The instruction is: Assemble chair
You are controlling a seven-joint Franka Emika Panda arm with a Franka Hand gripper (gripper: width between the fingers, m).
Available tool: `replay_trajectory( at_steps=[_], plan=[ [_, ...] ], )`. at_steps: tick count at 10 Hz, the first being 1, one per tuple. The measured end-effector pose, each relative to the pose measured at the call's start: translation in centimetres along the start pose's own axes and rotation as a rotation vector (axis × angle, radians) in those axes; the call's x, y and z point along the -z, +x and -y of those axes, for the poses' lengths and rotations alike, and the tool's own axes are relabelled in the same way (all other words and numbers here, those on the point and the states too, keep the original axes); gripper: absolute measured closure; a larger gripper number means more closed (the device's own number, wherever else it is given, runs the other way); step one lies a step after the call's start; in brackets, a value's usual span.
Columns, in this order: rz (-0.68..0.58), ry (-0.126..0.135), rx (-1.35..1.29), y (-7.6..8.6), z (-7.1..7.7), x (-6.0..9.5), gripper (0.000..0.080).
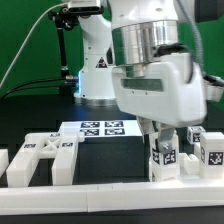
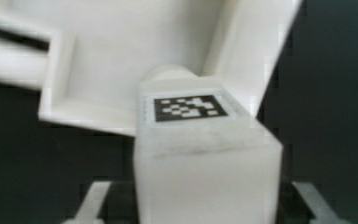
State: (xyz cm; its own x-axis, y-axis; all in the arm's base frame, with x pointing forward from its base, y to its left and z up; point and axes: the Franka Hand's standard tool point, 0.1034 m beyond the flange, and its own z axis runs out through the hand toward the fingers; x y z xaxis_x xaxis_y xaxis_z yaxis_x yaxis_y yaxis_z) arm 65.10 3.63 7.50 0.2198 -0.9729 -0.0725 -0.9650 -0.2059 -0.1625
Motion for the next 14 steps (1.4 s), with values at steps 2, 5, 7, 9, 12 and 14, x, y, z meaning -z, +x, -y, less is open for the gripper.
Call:
replay_trajectory(
  at_steps=[2, 5, 7, 9, 12, 14],
  plan=[
    [0.031, 0.008, -0.167, 0.0, -0.3, 0.0, 0.0501],
    [0.03, 0.009, -0.123, 0.0, -0.3, -0.1, 0.0244],
    [0.013, -0.011, 0.324, -0.7, -0.1, -0.2, 0.0166],
    [0.021, -0.031, 0.476, -1.5, -0.4, -0.4, 0.0155],
    [0.01, -0.043, 0.696, -1.3, -0.4, -0.4, 0.0151],
    [-0.052, -0.08, 0.98, -2.3, 0.2, -0.5, 0.0151]
  ],
)
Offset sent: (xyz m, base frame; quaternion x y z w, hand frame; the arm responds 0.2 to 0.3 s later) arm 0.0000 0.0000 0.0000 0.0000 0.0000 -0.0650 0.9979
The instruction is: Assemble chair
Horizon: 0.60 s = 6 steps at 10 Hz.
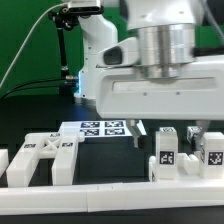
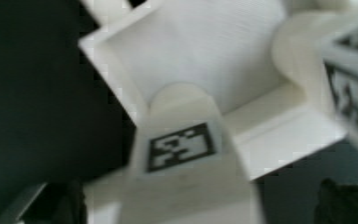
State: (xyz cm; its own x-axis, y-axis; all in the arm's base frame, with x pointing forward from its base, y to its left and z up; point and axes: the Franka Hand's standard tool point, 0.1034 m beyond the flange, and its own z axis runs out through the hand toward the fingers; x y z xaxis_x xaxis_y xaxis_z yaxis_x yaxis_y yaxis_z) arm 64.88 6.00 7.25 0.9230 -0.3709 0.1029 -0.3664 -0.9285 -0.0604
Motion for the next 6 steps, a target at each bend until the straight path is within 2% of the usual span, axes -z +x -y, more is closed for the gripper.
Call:
replay_trajectory(
  at_steps=[1, 3, 4, 6],
  plan=[
    [0.0, -0.001, -0.026, 0.08, -0.19, -0.01, 0.0151],
    [0.0, 0.0, -0.067, 0.06, -0.16, -0.02, 0.0413],
    [0.0, -0.002, -0.131, 0.1, -0.33, -0.04, 0.0508],
    [0.001, -0.003, -0.248, 0.1, -0.44, -0.1, 0.0508]
  ],
)
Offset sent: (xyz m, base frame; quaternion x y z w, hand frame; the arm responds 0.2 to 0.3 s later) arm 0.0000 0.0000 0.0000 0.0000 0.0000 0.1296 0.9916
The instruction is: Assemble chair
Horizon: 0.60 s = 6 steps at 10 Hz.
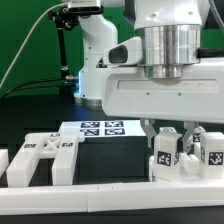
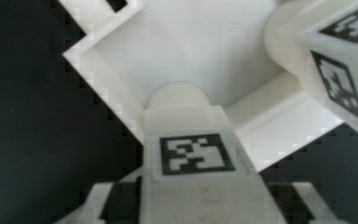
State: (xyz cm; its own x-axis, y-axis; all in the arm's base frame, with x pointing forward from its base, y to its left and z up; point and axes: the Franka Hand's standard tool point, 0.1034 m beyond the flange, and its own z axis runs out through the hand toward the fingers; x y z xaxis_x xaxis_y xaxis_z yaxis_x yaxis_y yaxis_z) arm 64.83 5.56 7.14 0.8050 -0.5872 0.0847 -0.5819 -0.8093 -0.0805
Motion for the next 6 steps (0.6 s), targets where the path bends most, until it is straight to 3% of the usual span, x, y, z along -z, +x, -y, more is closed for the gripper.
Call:
replay_trajectory(
  at_steps=[3, 4, 6],
  plan=[
    [0.045, 0.0, -0.556, 0.01, -0.37, 0.12, 0.0508],
    [0.071, 0.022, -0.802, -0.23, 0.1, 0.15, 0.0508],
    [0.088, 0.032, -0.956, -0.38, 0.4, 0.18, 0.0508]
  ],
)
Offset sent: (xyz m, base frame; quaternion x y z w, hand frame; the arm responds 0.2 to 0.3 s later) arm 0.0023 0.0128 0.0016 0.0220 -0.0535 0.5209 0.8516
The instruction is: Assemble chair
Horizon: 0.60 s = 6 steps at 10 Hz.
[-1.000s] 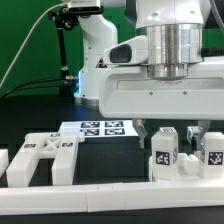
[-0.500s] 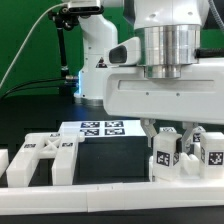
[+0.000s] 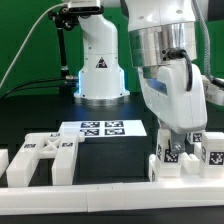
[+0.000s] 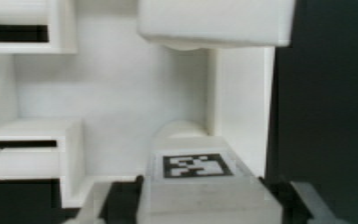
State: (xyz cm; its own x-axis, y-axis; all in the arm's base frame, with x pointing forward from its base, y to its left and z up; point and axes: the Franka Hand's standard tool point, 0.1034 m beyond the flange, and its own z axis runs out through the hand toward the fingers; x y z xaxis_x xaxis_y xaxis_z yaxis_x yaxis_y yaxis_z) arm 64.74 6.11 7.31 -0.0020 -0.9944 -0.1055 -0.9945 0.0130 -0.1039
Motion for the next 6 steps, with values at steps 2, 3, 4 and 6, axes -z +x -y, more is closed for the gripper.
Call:
replay_trajectory(
  at_steps=[2, 3, 4, 6],
  plan=[
    [-0.006, -0.007, 0.1, 0.1, -0.1, -0.04, 0.0508],
    [-0.012, -0.019, 0.269, 0.17, -0.27, -0.1, 0.0508],
    [-0.009, -0.019, 0.399, 0.47, -0.25, -0.1, 0.0329],
    [-0.003, -0.024, 0.715, 0.96, -0.56, -0.3, 0.0213]
  ],
)
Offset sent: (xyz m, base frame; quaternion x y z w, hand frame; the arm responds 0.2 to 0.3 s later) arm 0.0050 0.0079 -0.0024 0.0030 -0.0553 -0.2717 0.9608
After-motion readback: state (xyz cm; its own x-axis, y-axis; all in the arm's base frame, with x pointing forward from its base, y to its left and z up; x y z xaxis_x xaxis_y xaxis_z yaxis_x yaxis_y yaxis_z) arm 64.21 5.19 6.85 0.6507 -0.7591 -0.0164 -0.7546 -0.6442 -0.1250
